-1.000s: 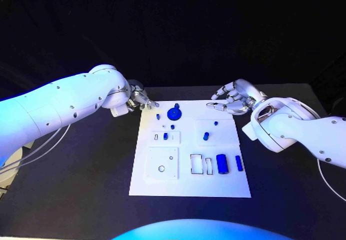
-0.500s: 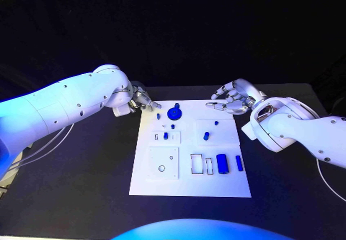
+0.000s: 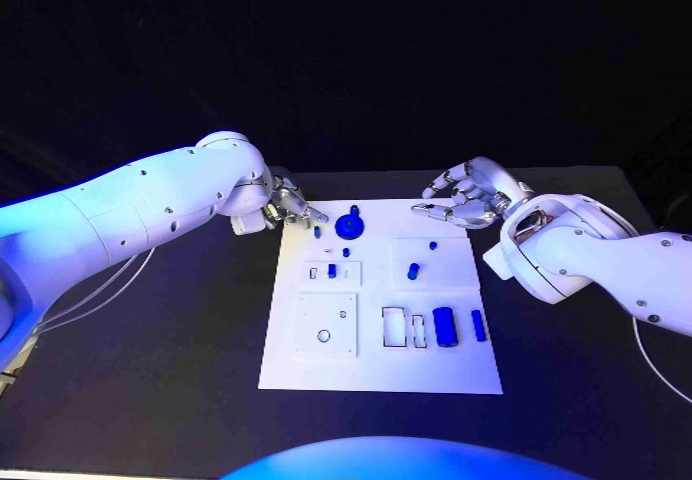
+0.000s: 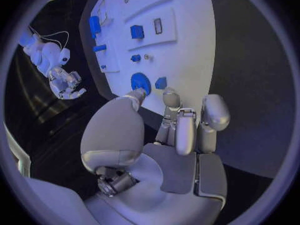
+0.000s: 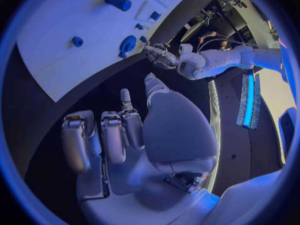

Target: Assemble the parts on the task board

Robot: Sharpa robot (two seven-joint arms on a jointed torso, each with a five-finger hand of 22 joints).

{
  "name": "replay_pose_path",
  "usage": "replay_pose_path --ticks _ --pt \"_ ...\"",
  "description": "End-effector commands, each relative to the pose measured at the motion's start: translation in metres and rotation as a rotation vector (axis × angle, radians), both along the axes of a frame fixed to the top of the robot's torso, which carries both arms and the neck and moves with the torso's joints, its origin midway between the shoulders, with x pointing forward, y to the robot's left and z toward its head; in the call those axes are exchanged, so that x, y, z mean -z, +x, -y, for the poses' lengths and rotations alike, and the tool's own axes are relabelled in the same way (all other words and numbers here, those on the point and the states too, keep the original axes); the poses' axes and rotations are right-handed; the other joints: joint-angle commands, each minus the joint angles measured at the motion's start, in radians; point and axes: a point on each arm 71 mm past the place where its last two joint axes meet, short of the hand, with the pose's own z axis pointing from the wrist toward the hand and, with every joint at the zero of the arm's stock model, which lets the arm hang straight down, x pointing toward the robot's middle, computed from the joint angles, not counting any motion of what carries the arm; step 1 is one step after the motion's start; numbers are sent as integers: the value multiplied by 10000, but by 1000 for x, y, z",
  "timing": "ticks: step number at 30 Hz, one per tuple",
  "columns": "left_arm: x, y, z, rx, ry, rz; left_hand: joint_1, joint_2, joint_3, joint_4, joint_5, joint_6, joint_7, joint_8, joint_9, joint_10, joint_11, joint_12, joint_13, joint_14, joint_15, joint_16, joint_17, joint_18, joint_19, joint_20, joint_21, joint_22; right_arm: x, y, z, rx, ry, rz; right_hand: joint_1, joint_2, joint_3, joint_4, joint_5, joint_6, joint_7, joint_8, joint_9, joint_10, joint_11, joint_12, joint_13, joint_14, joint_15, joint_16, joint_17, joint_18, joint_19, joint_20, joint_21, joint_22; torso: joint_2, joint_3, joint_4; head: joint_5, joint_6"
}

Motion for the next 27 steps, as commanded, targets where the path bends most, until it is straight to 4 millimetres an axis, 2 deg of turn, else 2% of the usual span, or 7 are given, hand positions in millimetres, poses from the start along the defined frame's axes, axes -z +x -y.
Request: replay_pose_path --ticks 1,9,27 --pt "0 0 3 265 -78 -232 -2 115 -59 -15 -68 77 20 72 13 54 -55 77 18 614 -51 47 1121 36 51 -30 45 15 0 0 -2 -135 -7 76 -87 -1 -36 -16 30 -96 -2 53 14 -28 -7 -39 1468 994 -47 -66 2351 -142 1047 -67 44 2632 -1 16 -12 0 -9" --pt "2 0 3 339 -29 -338 136 184 -40 -38 -60 104 -1 139 12 79 -77 113 40 624 -72 63 1151 30 63 -52 59 39 0 -1 -2 -136 -6 71 -87 -1 -36 -16 30 -96 -2 53 14 -28 -7 -39 1468 994 -47 -66 2351 -142 1047 -67 44 2632 -3 15 9 -16 -15" --pt "5 0 9 449 -18 -423 359 293 0 -47 -40 156 -27 230 -4 137 -105 166 65 650 -98 102 1229 15 101 -78 97 105 0 -1 -3 -160 4 68 -68 7 -26 -24 44 -99 -5 67 16 -19 -9 -28 1476 995 -49 -64 2356 -142 1047 -69 44 2632 2 9 7 -17 -22"
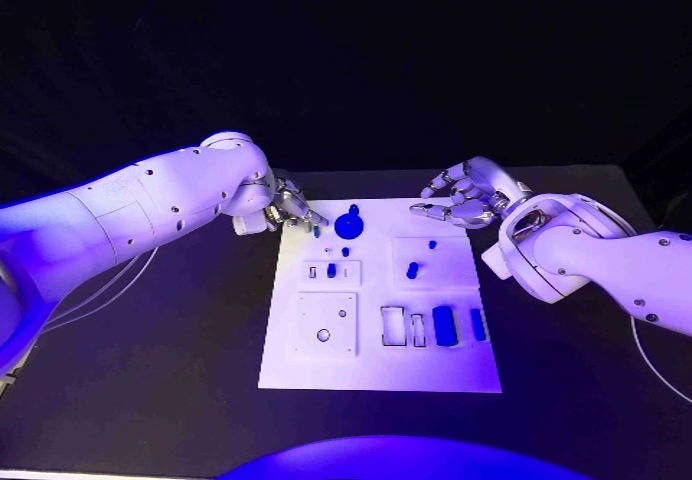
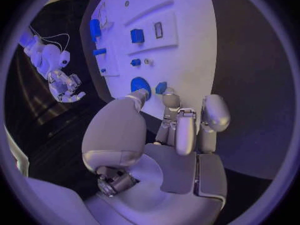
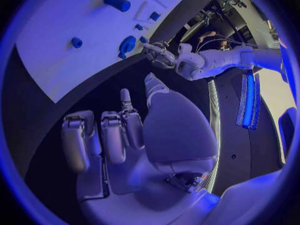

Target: Assemble the parts on the task board

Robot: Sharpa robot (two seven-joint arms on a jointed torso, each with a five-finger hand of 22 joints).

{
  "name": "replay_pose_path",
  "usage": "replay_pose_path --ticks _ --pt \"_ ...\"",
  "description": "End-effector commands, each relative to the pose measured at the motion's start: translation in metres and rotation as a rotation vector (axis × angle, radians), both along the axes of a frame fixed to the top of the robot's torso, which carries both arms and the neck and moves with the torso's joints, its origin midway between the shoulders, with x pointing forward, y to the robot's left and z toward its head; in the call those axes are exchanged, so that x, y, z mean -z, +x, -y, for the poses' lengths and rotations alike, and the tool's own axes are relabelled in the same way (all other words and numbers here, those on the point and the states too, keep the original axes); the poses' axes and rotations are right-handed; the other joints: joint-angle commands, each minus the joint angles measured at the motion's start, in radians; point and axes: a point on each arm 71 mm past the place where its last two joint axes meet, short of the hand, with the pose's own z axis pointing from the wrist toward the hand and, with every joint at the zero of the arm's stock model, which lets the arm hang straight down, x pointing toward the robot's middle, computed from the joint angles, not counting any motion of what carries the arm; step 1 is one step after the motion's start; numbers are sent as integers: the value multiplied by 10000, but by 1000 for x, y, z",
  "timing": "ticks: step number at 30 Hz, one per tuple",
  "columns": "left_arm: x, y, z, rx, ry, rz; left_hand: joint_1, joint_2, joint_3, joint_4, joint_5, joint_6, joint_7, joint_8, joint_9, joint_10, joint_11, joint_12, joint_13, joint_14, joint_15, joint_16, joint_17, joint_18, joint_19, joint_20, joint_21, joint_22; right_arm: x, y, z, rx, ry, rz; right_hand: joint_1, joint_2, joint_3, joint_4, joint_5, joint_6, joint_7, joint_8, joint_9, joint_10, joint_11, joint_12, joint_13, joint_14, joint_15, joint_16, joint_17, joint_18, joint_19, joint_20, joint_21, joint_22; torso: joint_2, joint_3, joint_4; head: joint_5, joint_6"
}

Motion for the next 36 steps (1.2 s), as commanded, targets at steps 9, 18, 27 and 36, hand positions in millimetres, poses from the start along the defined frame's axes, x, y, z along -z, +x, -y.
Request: replay_pose_path --ticks 9,18,27,36 --pt "1 0 5 140 -167 -49 381 215 107 -59 -17 74 -19 118 -50 126 -60 92 34 675 -116 89 1281 3 97 -61 92 74 -1 -1 -2 -147 4 90 -62 12 -22 -24 48 -101 -6 73 9 -24 -10 -36 1473 993 -50 -69 2337 -143 1047 -70 44 2635 1 1 -1 5 -10" --pt "3 1 3 138 -110 -148 723 355 253 -89 -12 150 -80 214 -92 194 -115 121 28 689 -160 108 1319 -4 125 -99 119 120 -1 -1 -2 -149 5 87 -62 12 -22 -24 48 -101 -6 73 9 -24 -10 -36 1473 993 -50 -69 2337 -143 1047 -70 44 2635 0 1 1 2 -19" --pt "3 1 5 192 -79 -231 1047 435 457 -129 -14 168 -118 268 -136 216 -151 119 3 693 -192 115 1332 -7 131 -130 126 134 -1 -1 -2 -149 7 88 -62 12 -22 -24 48 -101 -6 73 9 -24 -10 -36 1473 993 -50 -69 2337 -143 1047 -70 44 2635 4 1 -6 -1 -29" --pt "4 2 5 171 -83 -292 1061 431 467 -124 -17 170 -117 273 -140 227 -152 129 16 697 -194 121 1346 -9 136 -132 130 142 -1 -1 -3 -154 13 90 -62 12 -22 -24 48 -101 -6 73 9 -24 -10 -36 1473 993 -50 -69 2337 -143 1047 -70 44 2635 9 -1 -2 -9 -45"
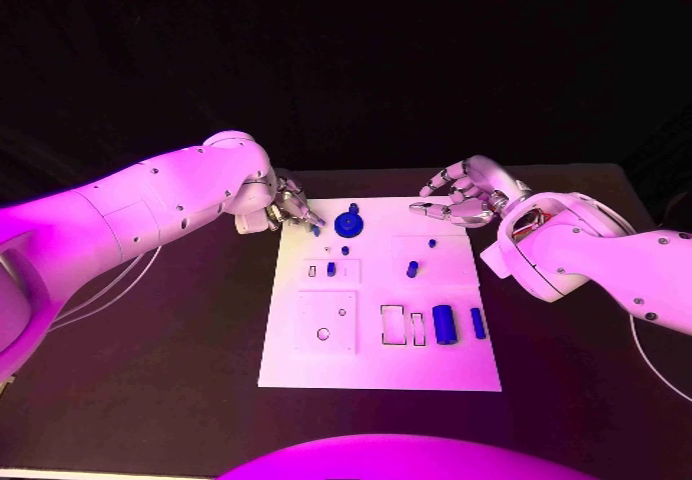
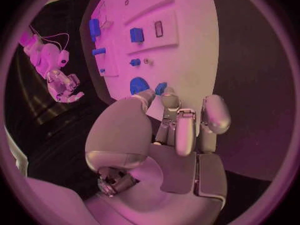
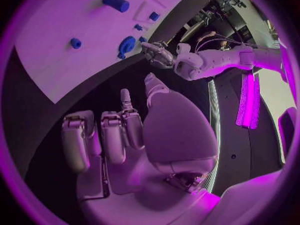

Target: Assemble the parts on the task board

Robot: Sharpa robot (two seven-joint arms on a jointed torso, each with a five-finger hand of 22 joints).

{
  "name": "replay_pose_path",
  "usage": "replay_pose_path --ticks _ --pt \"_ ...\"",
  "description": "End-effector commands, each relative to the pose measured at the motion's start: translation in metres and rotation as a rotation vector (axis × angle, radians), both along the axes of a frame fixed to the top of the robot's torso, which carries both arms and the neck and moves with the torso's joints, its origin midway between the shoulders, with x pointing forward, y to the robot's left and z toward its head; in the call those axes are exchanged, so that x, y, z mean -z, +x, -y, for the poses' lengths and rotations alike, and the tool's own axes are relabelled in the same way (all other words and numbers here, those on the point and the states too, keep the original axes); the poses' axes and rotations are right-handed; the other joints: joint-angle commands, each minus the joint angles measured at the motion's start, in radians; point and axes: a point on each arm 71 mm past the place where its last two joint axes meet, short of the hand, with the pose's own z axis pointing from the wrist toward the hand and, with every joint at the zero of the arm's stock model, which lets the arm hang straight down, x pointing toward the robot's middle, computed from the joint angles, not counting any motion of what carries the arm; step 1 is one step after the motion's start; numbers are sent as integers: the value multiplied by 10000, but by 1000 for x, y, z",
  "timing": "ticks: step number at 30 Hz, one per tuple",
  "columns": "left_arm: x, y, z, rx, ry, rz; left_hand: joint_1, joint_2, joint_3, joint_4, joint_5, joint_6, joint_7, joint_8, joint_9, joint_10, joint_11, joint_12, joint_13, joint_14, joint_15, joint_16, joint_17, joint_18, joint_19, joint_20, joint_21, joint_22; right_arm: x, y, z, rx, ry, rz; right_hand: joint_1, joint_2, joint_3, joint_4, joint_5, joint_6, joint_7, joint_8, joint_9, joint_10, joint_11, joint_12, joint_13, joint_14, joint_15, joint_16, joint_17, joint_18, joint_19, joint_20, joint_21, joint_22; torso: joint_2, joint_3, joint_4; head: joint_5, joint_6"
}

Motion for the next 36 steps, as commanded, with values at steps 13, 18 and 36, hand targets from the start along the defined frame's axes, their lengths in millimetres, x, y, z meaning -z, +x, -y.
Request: replay_pose_path --ticks 13,18,36 --pt "3 -2 4 271 -31 -392 26 -87 4 73 -44 55 25 51 -36 115 3 81 30 697 -51 58 1373 -13 37 -33 58 18 -1 -1 -1 -118 1 84 -50 26 -11 -22 53 -68 28 51 14 -9 -13 -19 1487 993 -53 -68 2345 -143 1047 -72 44 2630 -2 2 7 2 -36" --pt "4 -2 3 284 25 -471 21 -89 3 76 -44 57 25 52 -39 115 3 79 25 700 -50 63 1384 -12 34 -33 55 13 -1 -1 -1 -117 2 84 -50 26 -11 -22 53 -68 28 51 14 -9 -13 -19 1487 993 -53 -68 2345 -143 1047 -72 44 2630 -8 2 6 0 -49" --pt "4 -3 -1 118 -244 -403 474 -431 4577 -2120 175 -234 87 679 34 238 15 -81 -246 694 -45 54 1369 -19 29 -33 128 118 -1 -1 -1 -107 -4 92 -54 32 -9 -20 54 -67 26 64 16 1 -15 -8 1495 992 -55 -71 2339 -143 1047 -73 44 2630 -3 -7 4 -5 -34"
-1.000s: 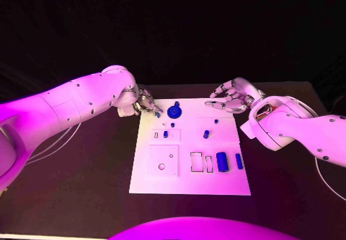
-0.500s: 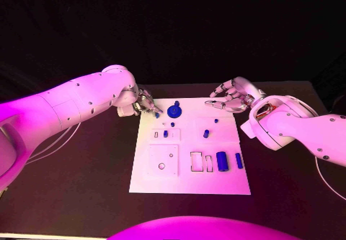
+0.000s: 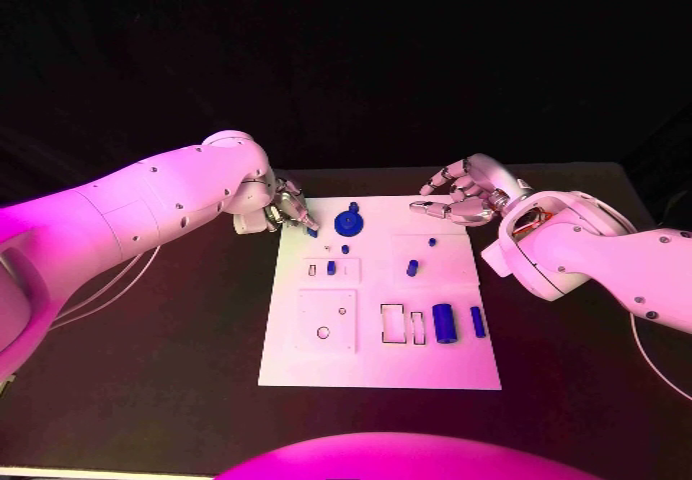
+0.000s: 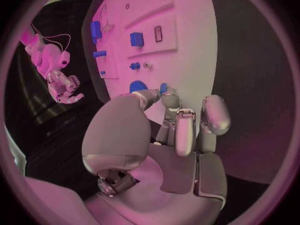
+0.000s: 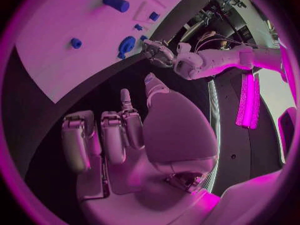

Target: Assemble the parts on the task board

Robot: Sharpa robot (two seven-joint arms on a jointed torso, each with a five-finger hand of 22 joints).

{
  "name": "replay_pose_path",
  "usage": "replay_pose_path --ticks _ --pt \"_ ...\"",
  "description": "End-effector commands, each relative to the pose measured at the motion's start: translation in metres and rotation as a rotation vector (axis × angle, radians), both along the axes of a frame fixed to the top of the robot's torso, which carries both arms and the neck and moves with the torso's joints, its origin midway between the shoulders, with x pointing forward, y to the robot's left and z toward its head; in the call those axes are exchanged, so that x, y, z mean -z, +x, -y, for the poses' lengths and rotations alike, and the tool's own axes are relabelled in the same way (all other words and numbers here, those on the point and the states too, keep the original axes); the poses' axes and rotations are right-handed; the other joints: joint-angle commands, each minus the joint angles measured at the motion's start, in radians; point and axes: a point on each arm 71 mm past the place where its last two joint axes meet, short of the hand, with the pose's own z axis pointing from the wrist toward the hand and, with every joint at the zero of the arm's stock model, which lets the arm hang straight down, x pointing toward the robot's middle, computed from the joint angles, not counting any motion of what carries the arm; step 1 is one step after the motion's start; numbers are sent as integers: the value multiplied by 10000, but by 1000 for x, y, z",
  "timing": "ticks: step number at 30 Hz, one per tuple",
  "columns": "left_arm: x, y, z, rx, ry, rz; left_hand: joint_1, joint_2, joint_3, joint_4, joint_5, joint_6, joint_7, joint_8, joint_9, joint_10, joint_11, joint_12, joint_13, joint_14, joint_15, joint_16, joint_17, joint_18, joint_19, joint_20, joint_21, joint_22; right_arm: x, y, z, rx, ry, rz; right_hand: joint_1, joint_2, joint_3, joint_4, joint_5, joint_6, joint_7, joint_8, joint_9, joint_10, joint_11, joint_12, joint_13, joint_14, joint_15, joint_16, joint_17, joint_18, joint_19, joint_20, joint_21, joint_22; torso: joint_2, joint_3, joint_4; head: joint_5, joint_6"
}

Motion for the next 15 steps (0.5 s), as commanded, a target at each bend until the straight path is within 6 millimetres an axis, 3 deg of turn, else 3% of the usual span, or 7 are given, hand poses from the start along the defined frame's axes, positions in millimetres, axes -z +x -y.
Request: replay_pose_path --ticks 1,7,15 --pt "1 -2 1 9 -265 -90 -210 -18 1836 -1695 132 -21 14 124 276 86 -8 -23 -9 696 59 13 1371 -16 -31 17 48 23 0 0 -1 -120 -4 92 -54 33 -9 -20 55 -68 26 64 9 1 -15 -9 1496 992 -55 -33 2342 -143 1047 -73 44 2634 1 -2 -3 0 5" --pt "0 -4 -6 -287 -733 -130 -608 -158 2337 -2020 543 76 -28 327 385 262 -50 145 191 708 26 29 1412 -37 41 -8 136 152 0 0 0 -103 -4 93 -54 33 -9 -20 55 -68 26 64 9 1 -15 -9 1496 992 -55 -33 2342 -143 1047 -73 44 2634 -19 -4 15 1 -9" --pt "-3 -15 -14 -481 -1323 -202 -881 -273 2504 -2195 966 183 -82 422 433 418 -99 219 316 723 -16 48 1457 -53 96 -46 199 245 0 0 1 -68 -3 86 -55 46 -3 -18 60 -70 25 70 10 -1 -16 -12 1493 991 -56 -34 2339 -143 1047 -74 44 2634 -30 -7 28 30 7"
